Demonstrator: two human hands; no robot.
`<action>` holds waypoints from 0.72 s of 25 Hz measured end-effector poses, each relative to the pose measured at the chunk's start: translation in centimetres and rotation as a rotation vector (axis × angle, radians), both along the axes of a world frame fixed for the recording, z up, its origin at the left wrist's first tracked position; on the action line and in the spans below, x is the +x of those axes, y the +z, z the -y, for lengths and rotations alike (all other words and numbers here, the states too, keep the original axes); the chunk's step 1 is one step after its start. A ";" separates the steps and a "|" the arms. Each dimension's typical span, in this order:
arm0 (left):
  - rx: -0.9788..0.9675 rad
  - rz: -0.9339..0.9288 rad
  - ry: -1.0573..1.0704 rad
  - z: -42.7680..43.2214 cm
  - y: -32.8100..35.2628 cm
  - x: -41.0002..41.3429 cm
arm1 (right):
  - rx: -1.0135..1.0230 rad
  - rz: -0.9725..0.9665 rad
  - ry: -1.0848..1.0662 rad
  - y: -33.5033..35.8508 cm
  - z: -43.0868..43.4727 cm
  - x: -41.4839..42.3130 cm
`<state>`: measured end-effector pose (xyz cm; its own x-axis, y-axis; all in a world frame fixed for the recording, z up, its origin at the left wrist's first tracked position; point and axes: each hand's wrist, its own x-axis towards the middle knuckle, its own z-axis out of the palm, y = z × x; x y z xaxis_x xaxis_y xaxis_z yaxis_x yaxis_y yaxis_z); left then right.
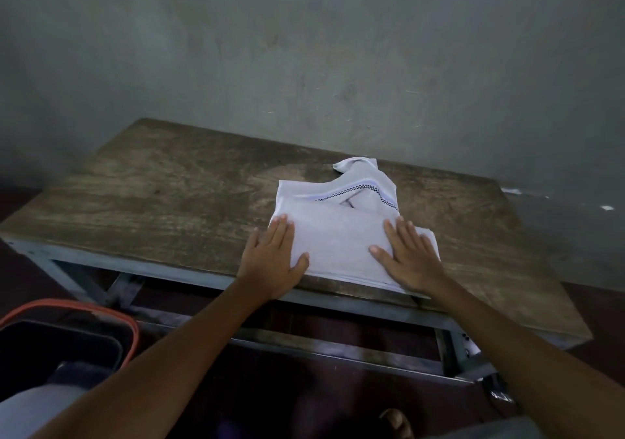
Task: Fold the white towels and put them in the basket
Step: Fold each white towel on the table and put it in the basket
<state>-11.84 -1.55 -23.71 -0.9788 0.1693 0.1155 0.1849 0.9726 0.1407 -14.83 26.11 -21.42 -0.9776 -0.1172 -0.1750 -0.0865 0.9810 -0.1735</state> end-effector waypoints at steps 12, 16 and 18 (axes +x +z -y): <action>0.402 -0.079 0.398 3.3 2.3 1.8 | -0.032 -0.469 0.270 4.7 15.4 -5.7; 0.403 0.300 0.381 2.7 3.7 1.3 | 0.133 -0.213 0.329 4.7 19.2 -8.2; 0.396 0.378 0.344 3.0 4.3 0.7 | 0.142 -0.143 0.316 4.3 18.9 -8.4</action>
<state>-11.10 -4.53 -19.42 -0.9549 -0.1466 -0.2582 -0.2611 0.8287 0.4951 -23.23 7.21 -17.07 -0.9128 -0.4015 -0.0751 -0.4025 0.9154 -0.0020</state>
